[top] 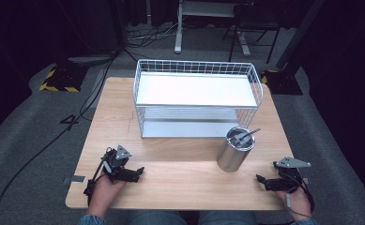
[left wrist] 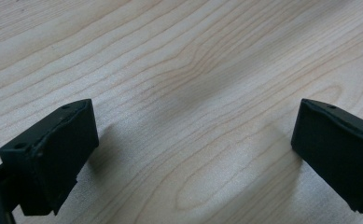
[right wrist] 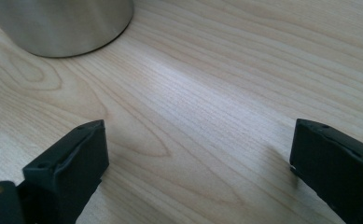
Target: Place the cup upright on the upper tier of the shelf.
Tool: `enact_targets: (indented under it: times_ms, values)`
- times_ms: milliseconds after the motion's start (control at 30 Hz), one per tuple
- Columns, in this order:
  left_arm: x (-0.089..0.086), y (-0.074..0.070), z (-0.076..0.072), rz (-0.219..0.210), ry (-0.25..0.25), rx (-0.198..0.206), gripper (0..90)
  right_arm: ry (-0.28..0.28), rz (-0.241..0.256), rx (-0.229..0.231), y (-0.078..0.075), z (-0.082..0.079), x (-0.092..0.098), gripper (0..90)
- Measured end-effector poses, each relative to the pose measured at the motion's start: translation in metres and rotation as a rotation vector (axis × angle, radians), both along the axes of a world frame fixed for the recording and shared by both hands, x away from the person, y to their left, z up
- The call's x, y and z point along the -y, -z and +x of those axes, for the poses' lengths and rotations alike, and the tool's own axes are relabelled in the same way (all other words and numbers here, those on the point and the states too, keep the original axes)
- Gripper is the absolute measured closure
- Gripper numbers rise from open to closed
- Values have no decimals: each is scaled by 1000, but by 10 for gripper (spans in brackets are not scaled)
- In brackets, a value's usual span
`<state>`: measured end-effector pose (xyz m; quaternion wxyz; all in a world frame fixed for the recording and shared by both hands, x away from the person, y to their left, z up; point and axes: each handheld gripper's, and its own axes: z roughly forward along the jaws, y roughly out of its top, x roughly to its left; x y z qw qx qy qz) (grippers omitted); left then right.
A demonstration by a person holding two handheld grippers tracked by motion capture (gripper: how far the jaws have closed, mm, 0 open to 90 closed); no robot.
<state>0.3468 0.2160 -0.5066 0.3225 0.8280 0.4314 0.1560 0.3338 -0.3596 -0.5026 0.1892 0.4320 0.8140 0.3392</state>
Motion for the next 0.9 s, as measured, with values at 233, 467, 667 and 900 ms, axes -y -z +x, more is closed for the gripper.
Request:
enact_targets:
  times_ms: [233, 467, 667, 900]
  values:
    - [0, 0, 0, 0, -4, -2, 11, -44, 19, 8, -24, -3, -5, 48]
    - [0, 0, 0, 1, -3, -4, 11, -81, 38, 13, -38, -7, -14, 48]
    - [0, 0, 0, 1, -3, -4, 11, -111, 70, 41, -58, -11, -27, 48]
    - [0, -1, 1, 7, 0, -3, 11, -153, 92, 67, -72, -10, -41, 47]
